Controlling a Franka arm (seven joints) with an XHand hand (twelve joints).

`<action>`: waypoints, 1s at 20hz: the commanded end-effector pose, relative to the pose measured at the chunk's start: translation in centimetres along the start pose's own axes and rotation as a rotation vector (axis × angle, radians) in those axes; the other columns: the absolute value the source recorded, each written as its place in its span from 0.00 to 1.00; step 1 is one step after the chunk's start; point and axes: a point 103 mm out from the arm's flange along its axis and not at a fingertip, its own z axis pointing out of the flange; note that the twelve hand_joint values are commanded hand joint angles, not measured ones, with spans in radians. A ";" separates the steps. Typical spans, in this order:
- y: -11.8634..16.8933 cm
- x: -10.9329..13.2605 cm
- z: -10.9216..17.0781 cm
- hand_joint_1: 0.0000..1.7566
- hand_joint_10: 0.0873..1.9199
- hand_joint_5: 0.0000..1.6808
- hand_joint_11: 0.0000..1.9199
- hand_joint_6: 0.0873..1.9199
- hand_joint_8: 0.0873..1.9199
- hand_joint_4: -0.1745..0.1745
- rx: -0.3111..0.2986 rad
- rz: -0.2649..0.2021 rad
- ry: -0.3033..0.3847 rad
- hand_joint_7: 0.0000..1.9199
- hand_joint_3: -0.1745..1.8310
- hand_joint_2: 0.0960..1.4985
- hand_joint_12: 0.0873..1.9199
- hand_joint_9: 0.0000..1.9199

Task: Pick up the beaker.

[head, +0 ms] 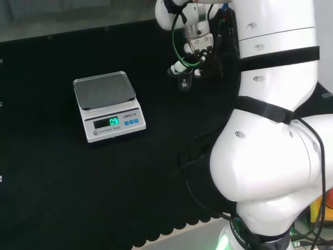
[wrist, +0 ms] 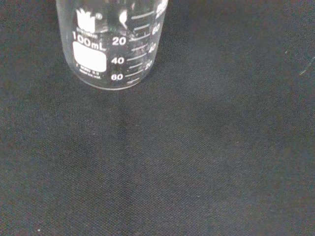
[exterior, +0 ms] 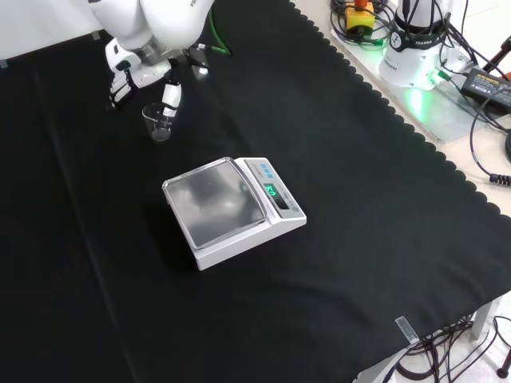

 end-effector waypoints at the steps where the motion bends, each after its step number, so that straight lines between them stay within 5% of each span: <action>1: -1.0 1.6 1.4 0.22 0.35 0.18 0.27 0.00 0.32 0.51 0.044 -0.010 -0.011 0.11 0.15 0.48 0.69 0.19; 11: -2.6 2.5 1.8 0.27 0.27 0.29 0.36 0.00 0.29 0.46 0.025 0.028 -0.008 0.26 0.16 0.49 0.63 0.36; 16: -2.9 2.7 1.9 0.36 0.22 0.41 0.41 0.00 0.26 0.45 0.006 0.046 -0.022 0.37 0.19 0.50 0.60 0.44; 20: -2.7 2.8 1.4 0.47 0.14 0.45 0.55 0.00 0.22 0.35 -0.007 0.056 -0.047 0.45 0.26 0.49 0.50 0.56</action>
